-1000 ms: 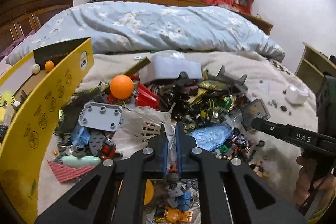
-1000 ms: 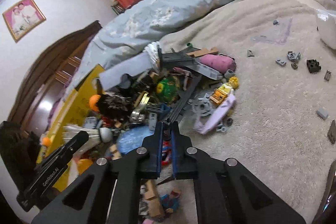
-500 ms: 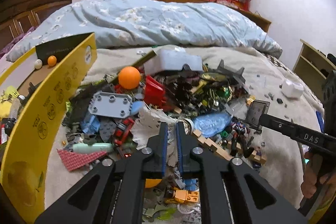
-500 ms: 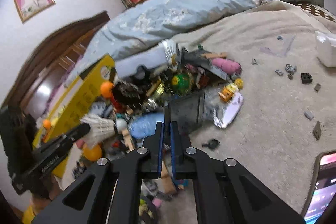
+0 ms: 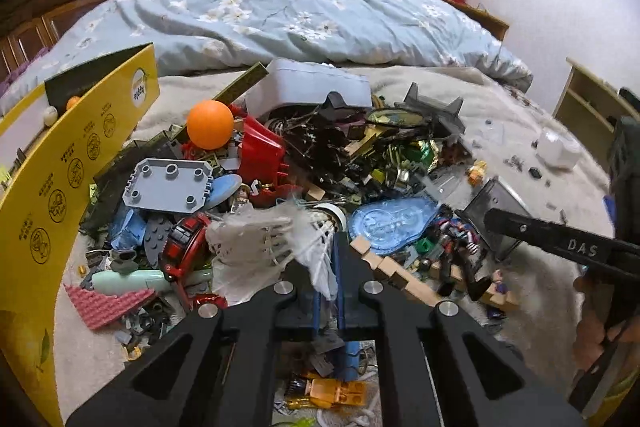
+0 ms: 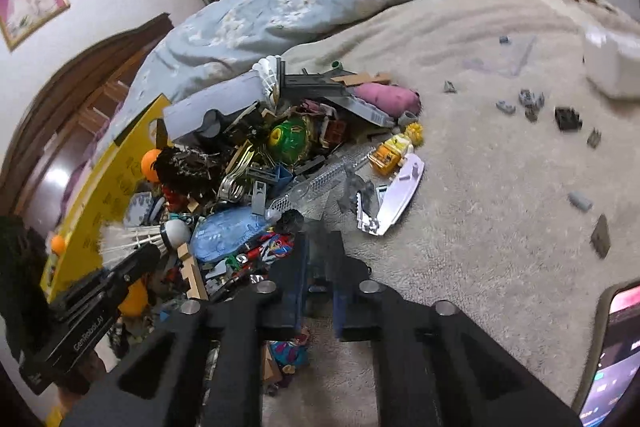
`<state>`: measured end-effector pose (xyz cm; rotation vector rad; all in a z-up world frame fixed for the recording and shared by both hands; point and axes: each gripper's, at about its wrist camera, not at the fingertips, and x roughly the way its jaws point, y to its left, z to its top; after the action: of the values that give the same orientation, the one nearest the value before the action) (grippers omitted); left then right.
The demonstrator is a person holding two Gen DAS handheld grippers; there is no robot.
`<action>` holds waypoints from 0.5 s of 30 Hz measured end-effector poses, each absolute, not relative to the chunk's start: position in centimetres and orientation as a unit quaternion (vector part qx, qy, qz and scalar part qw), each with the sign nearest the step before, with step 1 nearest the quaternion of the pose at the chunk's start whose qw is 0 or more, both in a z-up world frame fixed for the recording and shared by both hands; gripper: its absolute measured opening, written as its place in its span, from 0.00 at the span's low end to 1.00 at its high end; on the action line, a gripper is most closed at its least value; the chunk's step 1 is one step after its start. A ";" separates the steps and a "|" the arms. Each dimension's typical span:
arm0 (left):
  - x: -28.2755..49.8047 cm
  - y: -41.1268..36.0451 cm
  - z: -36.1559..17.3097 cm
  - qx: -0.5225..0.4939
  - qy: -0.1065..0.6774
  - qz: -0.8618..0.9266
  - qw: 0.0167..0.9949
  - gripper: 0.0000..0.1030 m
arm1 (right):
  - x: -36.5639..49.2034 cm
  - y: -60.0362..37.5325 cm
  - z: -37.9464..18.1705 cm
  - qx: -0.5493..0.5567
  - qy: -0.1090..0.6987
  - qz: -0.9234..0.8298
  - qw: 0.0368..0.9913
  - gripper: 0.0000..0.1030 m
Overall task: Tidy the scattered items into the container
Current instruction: 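Carry both held items over the yellow box and open both tools to drop them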
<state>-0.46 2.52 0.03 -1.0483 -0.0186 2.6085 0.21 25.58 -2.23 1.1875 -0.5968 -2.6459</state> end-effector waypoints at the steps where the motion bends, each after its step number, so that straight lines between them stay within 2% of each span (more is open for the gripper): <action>1: -0.3 2.3 0.3 -0.362 -0.006 0.918 0.161 0.03 | 0.2 25.6 -2.0 0.396 -0.202 -0.891 0.090 0.08; 15: 2.7 -1.5 6.1 -0.314 -0.016 0.940 0.134 0.03 | 1.6 20.6 3.8 0.345 -0.173 -0.907 0.170 0.08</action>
<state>2.73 -1.54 6.12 -0.9106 -0.0471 2.7237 1.62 20.62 3.79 0.9790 -0.4923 -2.5759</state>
